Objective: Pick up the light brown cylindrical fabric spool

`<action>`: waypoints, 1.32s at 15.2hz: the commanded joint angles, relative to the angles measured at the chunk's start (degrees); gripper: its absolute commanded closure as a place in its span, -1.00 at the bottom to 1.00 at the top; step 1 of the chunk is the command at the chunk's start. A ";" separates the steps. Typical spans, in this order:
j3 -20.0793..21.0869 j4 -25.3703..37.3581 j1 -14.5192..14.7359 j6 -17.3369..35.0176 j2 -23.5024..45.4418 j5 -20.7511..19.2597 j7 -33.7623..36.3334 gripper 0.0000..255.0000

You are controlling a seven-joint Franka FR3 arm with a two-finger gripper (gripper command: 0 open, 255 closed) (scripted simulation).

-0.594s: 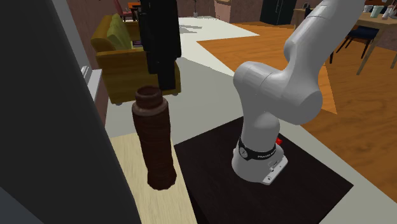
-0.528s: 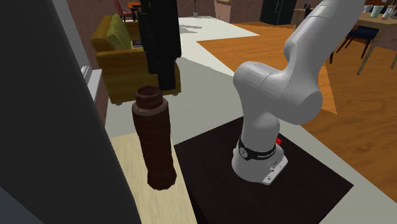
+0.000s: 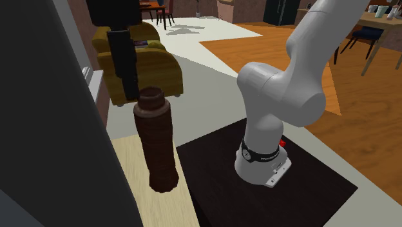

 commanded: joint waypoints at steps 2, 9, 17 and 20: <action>-0.88 -1.54 -0.22 2.71 1.44 -0.07 -0.94 -1.00; -1.12 -5.78 -0.36 6.92 1.46 -0.12 -1.61 -1.00; -1.13 -5.65 -0.35 6.84 1.52 -0.12 -1.61 1.00; -1.07 -5.05 -0.34 6.16 1.42 -0.11 -1.48 1.00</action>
